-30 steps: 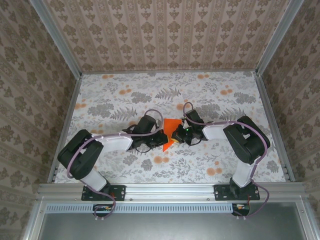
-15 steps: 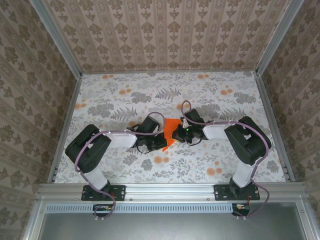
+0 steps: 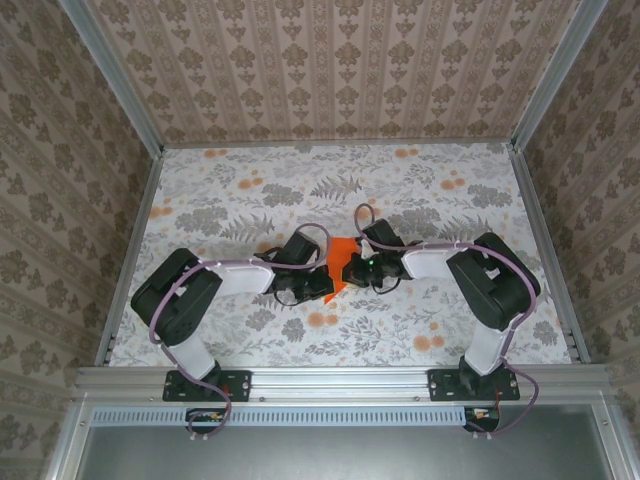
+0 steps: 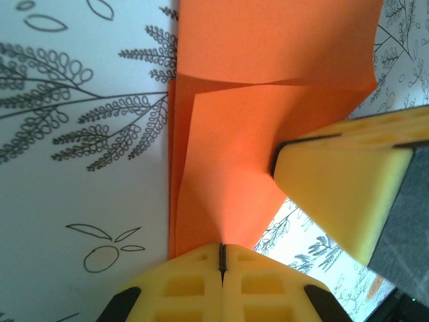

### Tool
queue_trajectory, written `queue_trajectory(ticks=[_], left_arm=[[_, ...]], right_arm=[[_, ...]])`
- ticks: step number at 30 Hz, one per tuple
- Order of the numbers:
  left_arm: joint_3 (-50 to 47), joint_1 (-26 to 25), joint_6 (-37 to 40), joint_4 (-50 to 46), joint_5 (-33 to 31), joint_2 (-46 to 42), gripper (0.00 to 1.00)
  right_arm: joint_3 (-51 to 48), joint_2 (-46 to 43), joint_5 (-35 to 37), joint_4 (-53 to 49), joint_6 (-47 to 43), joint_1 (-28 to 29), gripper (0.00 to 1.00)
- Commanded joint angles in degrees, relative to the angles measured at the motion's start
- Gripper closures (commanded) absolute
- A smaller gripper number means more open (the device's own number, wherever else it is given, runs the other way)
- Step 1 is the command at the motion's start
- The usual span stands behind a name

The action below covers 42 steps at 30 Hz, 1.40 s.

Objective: Fold a paper plane with a square sheet of paper (pick it up from the middle)
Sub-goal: Third fold the triangle at the center of the table.

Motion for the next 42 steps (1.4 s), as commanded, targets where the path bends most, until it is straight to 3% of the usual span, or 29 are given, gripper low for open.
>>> queue_trajectory(ticks=[1, 6, 11, 17, 22, 27, 35, 40, 42], left_arm=[[-0.92, 0.33, 0.73, -8.22, -2.63, 2.22, 1.0], [-1.96, 0.59, 0.45, -8.71, -1.39, 2.72, 1.0], [-1.59, 0.63, 0.98, -8.62, -1.37, 1.94, 1.0], [-0.13, 0.51, 1.65, -8.59, -1.16, 2.36, 1.0], [0.35, 0.54, 1.92, -8.43, -1.01, 2.9, 1.0], [0.44, 0.5, 2.44, -9.24, -1.24, 2.85, 1.0], [-0.93, 0.76, 2.81, -9.2, -1.34, 2.22, 1.0], [-0.91, 1.2, 3.94, -8.71, -1.07, 1.29, 1.0], [-0.03, 1.29, 4.87, -8.0, -0.58, 0.53, 1.0]], right_arm=[[-0.18, 1.34, 2.48, -3.6, -3.11, -3.12, 0.98], [-0.55, 0.52, 4.47, -5.88, -5.97, -9.27, 0.98], [0.75, -4.64, 5.48, -8.55, -6.94, -10.21, 0.98], [0.39, -9.03, 4.38, -7.96, -5.21, -5.6, 0.97], [1.31, -5.21, 2.76, -5.04, -2.71, -0.83, 0.97], [3.71, -0.11, 1.16, -4.18, -2.41, 0.4, 0.97], [4.83, 2.3, 6.63, -11.3, -6.47, -6.73, 0.98], [4.65, -1.91, 7.82, -13.71, -7.81, -9.1, 0.97], [3.86, -4.43, 5.83, -12.63, -7.29, -9.08, 0.92]])
